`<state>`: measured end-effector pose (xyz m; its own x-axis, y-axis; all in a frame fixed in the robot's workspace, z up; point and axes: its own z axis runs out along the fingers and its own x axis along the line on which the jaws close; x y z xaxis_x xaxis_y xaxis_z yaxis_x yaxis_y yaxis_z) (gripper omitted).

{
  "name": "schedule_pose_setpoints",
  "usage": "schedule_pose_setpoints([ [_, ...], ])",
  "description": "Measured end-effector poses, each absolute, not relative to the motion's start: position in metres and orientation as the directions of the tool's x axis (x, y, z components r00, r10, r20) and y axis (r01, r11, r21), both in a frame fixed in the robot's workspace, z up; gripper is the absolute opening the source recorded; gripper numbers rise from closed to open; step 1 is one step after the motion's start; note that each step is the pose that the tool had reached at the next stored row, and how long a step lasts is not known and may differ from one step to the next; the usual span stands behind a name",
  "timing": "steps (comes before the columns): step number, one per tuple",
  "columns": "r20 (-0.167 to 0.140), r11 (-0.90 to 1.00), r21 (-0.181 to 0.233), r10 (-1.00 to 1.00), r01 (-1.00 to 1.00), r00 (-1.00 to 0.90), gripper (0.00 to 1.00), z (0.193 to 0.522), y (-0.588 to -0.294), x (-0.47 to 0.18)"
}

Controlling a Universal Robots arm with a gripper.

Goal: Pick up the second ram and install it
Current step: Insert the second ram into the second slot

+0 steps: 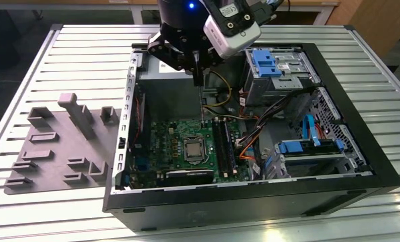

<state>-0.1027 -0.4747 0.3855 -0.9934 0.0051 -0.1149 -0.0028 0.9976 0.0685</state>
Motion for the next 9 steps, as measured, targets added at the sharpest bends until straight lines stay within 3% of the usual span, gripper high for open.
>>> schedule_pose_setpoints([
  [9,-0.115,0.998,0.069,0.017,0.009,-0.993,0.12,0.3851,-0.4747,-0.1027],
])
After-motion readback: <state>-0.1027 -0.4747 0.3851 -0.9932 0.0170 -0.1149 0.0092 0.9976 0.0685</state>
